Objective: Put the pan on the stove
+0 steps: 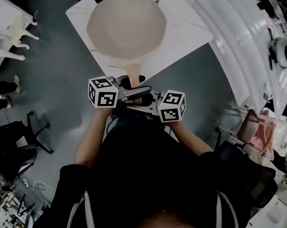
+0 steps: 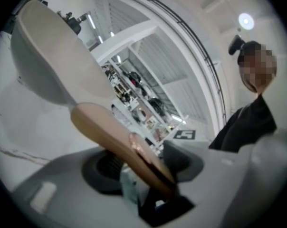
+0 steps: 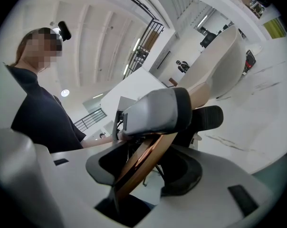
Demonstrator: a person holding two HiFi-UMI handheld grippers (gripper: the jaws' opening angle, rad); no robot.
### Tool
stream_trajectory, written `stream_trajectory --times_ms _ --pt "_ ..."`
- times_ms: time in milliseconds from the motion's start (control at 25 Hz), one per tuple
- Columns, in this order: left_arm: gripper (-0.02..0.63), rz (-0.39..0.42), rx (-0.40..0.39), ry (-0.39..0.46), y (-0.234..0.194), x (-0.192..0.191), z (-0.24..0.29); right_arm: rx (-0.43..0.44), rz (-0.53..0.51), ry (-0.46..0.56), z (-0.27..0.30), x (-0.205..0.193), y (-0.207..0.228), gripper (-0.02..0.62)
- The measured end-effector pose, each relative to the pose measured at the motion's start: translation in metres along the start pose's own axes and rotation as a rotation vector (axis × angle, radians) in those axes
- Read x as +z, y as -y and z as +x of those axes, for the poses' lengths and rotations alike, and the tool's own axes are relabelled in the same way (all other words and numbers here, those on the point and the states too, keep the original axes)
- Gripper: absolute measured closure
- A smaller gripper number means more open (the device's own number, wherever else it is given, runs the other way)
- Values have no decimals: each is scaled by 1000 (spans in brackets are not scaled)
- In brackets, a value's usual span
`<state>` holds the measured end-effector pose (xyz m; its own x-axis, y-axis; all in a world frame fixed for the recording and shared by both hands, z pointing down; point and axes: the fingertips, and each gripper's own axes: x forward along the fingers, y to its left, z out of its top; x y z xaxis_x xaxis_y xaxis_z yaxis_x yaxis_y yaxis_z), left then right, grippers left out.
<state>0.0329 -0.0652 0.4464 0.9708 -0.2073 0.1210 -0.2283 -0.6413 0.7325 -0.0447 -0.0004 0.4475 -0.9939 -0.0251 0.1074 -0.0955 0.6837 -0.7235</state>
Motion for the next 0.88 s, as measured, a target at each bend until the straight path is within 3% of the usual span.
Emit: stream_trajectory --times_ms 880 --pt "354 21 -6 3 -86 126 -20 4 -32 17 49 124 78 390"
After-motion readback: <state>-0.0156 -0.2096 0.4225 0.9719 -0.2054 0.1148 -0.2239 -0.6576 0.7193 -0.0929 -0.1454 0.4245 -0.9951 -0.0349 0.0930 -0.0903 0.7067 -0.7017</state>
